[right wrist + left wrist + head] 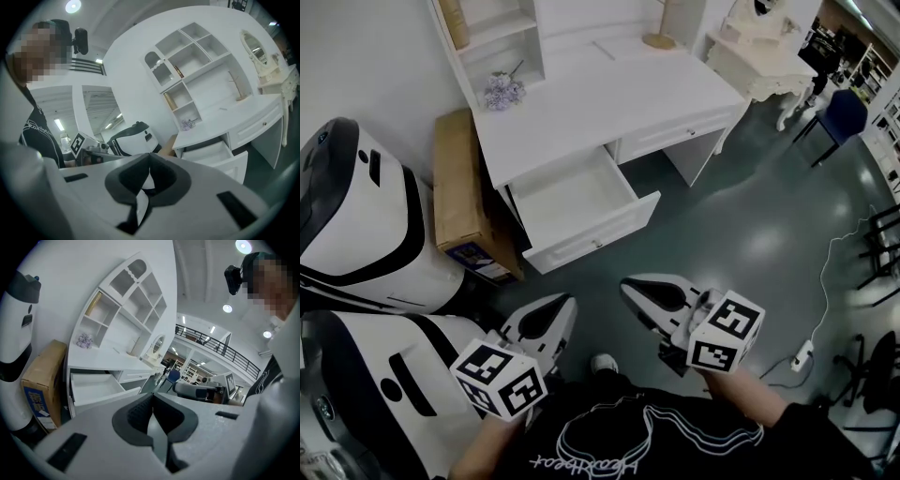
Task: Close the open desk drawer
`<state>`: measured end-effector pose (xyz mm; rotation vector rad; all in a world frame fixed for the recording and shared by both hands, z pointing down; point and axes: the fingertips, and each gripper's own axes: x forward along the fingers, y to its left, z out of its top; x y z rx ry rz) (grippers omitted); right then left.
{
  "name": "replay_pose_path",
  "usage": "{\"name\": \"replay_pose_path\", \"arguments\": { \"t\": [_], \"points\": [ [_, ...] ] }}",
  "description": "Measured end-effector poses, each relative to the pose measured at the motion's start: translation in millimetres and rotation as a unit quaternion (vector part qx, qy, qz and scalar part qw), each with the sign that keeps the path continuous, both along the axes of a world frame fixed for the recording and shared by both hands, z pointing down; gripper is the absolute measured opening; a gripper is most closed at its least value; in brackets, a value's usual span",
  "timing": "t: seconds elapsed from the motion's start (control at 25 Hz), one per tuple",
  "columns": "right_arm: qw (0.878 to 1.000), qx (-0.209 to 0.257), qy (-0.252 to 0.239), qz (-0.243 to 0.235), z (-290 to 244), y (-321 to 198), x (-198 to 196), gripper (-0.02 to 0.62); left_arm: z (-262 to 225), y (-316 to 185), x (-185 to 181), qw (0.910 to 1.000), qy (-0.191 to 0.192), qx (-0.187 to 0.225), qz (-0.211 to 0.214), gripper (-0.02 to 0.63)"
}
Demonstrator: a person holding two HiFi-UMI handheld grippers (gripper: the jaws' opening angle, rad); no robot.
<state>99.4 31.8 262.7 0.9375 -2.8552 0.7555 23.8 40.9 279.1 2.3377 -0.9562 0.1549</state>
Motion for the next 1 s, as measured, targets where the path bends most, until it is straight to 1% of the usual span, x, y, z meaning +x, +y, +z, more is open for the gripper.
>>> {"name": "replay_pose_path", "arguments": {
  "t": [0.2,0.44,0.56,0.8,1.0],
  "points": [
    [1.0,-0.005,0.022,-0.001,26,-24,-4,0.008,22,-16,-11,0.9998,0.001,-0.014,-0.017,0.005],
    [0.999,-0.02,0.046,0.005,62,-54,-11,0.008,53,-33,-23,0.9987,0.003,-0.042,-0.028,0.005],
    [0.998,-0.032,0.052,0.008,81,-70,-15,0.008,68,-45,-27,0.9984,0.003,-0.051,-0.025,0.005],
    [0.995,-0.047,0.087,0.017,130,-106,-23,0.006,96,-71,-35,0.9976,0.0,-0.068,-0.018,0.005],
    [0.993,-0.067,0.095,0.028,163,-128,-28,0.006,123,-84,-43,0.9953,-0.005,-0.095,-0.018,0.005]
  ]
}}
